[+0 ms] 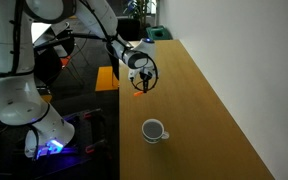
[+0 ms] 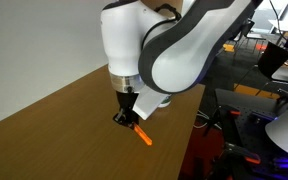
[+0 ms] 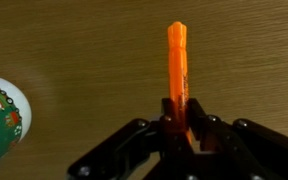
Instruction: Remove the highlighter from the cup then move the cup backwards and move the highlighter to the right
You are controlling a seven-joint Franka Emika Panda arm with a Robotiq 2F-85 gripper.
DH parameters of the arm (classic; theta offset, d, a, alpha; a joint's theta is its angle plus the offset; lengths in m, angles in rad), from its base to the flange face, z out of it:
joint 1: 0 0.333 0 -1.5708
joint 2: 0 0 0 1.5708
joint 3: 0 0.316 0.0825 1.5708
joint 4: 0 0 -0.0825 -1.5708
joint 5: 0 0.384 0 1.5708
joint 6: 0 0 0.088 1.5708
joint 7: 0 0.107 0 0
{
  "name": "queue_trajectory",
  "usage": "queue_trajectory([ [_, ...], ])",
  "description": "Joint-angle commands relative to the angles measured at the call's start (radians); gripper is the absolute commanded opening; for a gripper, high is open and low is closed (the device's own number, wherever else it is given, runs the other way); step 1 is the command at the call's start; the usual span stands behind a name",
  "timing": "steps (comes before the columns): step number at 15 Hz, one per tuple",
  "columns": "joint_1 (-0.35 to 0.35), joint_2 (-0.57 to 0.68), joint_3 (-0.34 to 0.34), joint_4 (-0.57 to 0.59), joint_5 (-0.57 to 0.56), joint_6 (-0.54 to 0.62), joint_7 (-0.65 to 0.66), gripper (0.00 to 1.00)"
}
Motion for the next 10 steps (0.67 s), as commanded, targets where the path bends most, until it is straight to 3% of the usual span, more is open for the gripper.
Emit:
queue_trajectory([
  [1, -0.058, 0.047, 0.05, 0.067, -0.003, -0.042, -0.031, 0.05],
  [4, -0.077, 0.083, 0.072, 0.104, 0.006, -0.062, -0.058, 0.08],
  [5, -0.081, 0.096, 0.077, 0.118, 0.007, -0.071, -0.061, 0.45],
  [7, -0.086, 0.121, 0.082, 0.151, 0.01, -0.098, -0.072, 0.51],
  [10, -0.088, 0.149, 0.086, 0.191, 0.01, -0.129, -0.072, 0.75],
])
